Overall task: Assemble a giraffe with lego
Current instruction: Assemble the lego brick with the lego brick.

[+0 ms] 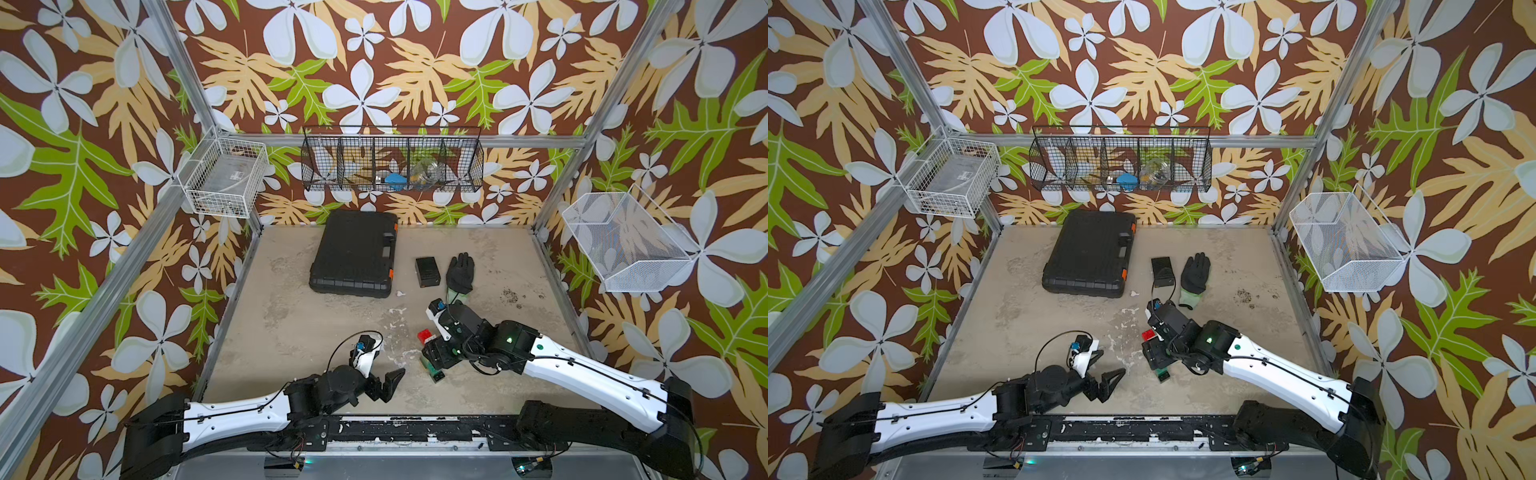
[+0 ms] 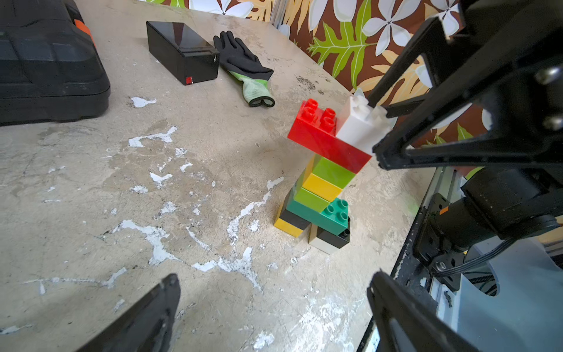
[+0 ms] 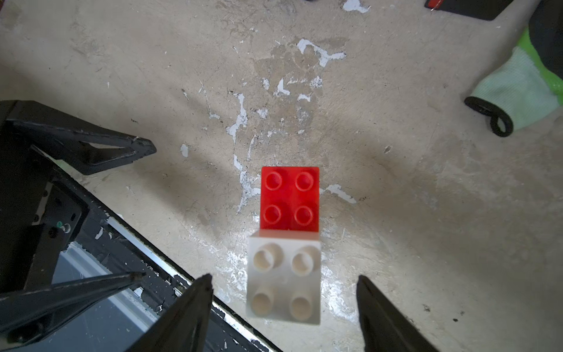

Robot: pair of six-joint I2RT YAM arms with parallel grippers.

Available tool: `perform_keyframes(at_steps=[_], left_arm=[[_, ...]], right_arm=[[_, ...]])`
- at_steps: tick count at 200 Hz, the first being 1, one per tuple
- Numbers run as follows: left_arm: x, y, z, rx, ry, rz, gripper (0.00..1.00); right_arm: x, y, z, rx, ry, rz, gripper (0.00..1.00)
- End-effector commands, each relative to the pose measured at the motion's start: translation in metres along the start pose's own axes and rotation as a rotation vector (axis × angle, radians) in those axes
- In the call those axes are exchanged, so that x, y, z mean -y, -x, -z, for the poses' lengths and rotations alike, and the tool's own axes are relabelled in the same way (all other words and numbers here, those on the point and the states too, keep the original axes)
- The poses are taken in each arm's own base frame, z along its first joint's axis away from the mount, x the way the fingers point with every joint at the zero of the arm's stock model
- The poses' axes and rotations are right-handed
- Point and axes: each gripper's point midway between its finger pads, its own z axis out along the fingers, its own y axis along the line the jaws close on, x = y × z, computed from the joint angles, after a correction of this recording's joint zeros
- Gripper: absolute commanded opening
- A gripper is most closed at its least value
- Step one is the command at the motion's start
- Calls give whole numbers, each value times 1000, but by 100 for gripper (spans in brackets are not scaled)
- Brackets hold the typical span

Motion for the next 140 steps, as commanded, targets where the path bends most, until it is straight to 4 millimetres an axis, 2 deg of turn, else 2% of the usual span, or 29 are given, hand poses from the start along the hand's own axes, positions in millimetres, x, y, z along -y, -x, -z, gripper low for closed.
perform_keyframes(at_steps=[1,47,76,107,140], left_arm=[[0,3,2,6,5,3,100],[-1,3,3,2,10,-6,100],[-2,3,3,5,13,-3,100],[-3,3,3,9,20,0,100],[-6,3,3,9,30,1,100]], right_arm=[[2,5,-4,25,-18,18,74],[-1,11,-8,32,-10,32,57],[-1,7,-13,13,-13,43,55],[2,2,-16,-3,-24,57,35],[7,-6,-19,-23,-44,72,25]])
